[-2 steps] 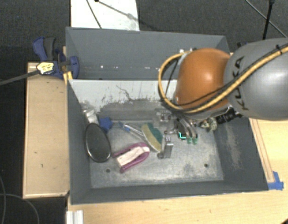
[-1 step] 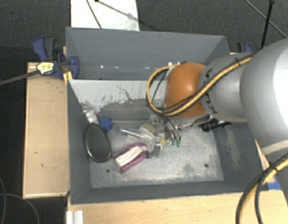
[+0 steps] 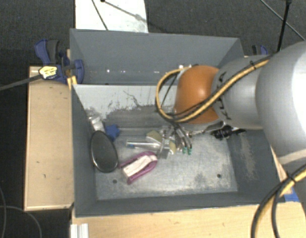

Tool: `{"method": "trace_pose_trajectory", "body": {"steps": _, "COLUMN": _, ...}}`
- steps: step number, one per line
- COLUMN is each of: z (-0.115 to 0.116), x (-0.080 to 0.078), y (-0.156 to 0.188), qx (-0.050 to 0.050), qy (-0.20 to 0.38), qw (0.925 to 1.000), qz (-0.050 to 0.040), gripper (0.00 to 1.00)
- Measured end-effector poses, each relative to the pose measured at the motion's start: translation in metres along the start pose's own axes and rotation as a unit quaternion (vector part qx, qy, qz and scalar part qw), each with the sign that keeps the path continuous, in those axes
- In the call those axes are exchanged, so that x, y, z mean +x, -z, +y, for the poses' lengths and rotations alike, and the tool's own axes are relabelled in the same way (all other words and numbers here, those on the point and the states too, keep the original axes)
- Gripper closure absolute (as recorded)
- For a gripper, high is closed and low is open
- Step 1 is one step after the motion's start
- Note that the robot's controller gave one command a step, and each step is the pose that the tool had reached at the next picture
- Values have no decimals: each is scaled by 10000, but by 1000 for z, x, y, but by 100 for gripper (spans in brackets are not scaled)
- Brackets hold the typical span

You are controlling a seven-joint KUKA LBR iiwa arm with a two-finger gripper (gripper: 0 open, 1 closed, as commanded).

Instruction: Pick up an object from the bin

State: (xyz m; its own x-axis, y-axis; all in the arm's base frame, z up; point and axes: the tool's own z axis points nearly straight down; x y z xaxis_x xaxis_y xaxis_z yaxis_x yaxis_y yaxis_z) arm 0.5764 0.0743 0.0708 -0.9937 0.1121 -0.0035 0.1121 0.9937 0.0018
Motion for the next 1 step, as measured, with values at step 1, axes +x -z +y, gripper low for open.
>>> {"method": "trace_pose_trajectory", "body": {"steps": 1, "z": -7, "x": -2, "y": 157, "qx": -2, "qy": 147, "qw": 9999, "qz": -35, "gripper": 100}}
